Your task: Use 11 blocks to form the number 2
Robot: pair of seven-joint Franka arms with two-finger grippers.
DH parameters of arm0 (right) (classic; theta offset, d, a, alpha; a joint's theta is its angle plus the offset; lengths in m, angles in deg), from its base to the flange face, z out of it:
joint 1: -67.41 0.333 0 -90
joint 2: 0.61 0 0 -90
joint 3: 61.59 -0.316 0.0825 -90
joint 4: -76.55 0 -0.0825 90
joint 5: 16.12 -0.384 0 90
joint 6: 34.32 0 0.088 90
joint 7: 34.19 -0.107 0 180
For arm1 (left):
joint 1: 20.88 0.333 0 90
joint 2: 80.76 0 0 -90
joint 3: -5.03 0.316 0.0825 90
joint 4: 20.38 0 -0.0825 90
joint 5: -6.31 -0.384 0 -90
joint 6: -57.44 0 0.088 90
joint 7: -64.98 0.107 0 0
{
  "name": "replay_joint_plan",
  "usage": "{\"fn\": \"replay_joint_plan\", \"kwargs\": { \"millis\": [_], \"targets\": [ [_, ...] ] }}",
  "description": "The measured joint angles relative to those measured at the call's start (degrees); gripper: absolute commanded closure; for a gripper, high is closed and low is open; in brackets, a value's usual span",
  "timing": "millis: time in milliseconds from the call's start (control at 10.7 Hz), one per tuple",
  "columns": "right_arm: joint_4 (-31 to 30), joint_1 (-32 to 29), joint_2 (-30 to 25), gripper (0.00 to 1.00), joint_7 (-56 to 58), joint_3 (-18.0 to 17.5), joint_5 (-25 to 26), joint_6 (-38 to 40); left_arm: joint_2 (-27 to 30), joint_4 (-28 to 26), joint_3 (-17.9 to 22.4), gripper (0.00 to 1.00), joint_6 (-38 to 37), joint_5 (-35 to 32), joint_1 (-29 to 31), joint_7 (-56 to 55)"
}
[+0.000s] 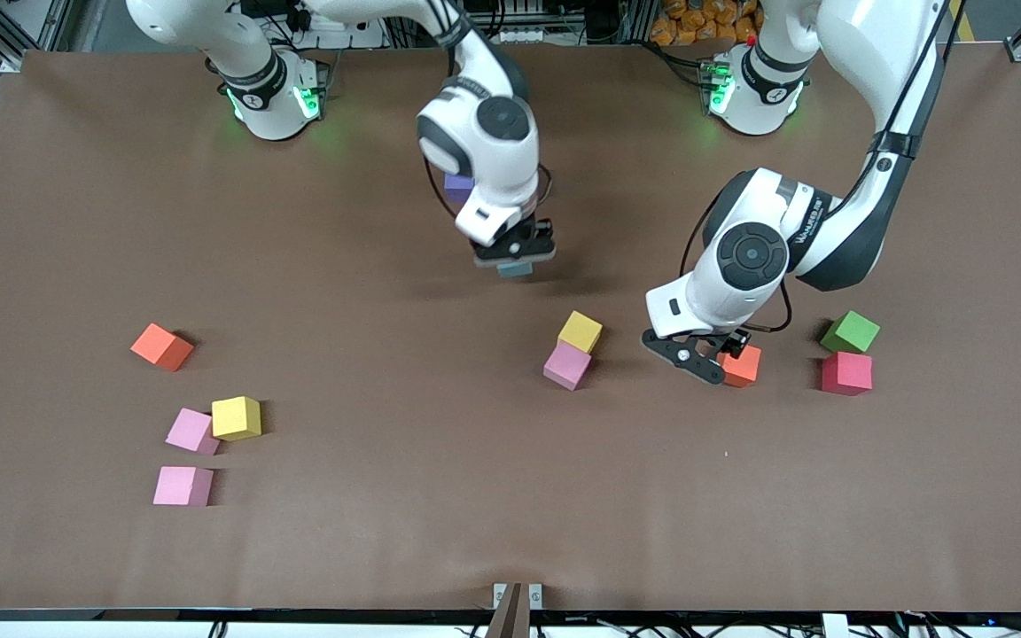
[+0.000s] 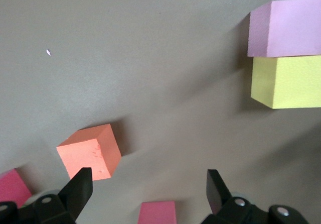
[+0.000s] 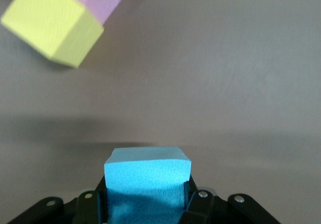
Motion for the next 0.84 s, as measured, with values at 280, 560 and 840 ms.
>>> {"fn": "replay_joint_plan", "kwargs": {
  "millis": [280,560,840],
  "targets": [
    [-3.6,7.8,0.0,0.94,-7.2,4.1,3.0,-2.4,-1.2,-0.1,-0.4,0.0,-0.2,0.0,-2.0,-5.6],
    [-7.8,11.3,0.1,0.94,-10.4,6.8,3.0,-6.7,-5.2,-0.1,-1.6,0.02,3.5,0.0,-4.8,-7.8],
    [-8.5,12.4,0.2,0.95,-12.3,6.8,3.0,-7.0,-7.2,0.0,-2.4,0.0,7.0,0.2,-8.2,-13.0]
  ]
}}
